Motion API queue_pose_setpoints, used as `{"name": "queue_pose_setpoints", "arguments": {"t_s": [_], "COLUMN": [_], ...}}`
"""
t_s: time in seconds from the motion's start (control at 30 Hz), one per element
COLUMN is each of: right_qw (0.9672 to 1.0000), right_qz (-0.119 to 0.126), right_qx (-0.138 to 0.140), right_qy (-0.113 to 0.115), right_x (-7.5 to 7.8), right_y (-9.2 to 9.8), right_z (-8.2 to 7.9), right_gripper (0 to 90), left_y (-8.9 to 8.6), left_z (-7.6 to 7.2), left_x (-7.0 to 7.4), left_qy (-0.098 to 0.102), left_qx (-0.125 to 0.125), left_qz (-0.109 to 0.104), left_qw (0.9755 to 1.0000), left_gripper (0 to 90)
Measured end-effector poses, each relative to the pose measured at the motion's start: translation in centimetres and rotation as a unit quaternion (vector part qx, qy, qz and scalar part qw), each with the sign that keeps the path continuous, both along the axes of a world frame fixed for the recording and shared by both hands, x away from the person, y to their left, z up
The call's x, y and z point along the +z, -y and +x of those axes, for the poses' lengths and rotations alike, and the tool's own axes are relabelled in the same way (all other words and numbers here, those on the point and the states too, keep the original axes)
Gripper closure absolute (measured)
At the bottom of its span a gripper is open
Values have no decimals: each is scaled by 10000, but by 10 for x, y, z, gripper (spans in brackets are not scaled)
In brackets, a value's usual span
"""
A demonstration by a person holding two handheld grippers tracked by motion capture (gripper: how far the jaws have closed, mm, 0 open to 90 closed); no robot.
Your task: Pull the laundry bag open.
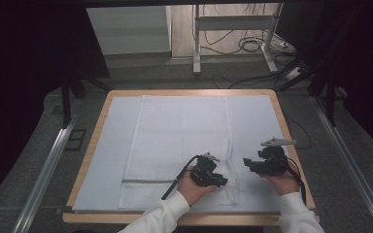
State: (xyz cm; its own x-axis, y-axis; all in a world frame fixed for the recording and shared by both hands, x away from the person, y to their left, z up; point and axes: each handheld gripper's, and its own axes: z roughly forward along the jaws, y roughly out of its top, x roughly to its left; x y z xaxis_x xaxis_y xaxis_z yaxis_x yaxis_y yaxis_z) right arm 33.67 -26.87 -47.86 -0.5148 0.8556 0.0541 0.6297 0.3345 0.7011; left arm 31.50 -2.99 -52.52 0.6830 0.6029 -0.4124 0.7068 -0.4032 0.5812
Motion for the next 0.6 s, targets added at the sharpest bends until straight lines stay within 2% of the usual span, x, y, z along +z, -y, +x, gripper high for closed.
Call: {"name": "queue_pose_setpoints", "arguments": {"t_s": [0.2,0.33,0.6], "right_qw": [10000,10000,10000], "right_qz": [2,6,3], "right_qx": [-5,-7,-7], "right_qy": [-3,-9,-2], "right_x": [0,0,0], "right_y": [0,0,0], "right_z": [0,0,0], "right_gripper": [307,307,307], "left_y": [2,7,6], "left_z": [-4,-9,-8], "left_x": [0,1,1], "left_qy": [250,546,496], "left_qx": [13,-9,-7], "left_qz": [153,338,295], "left_qw": [9996,9979,9983], "left_gripper": [755,760,787]}}
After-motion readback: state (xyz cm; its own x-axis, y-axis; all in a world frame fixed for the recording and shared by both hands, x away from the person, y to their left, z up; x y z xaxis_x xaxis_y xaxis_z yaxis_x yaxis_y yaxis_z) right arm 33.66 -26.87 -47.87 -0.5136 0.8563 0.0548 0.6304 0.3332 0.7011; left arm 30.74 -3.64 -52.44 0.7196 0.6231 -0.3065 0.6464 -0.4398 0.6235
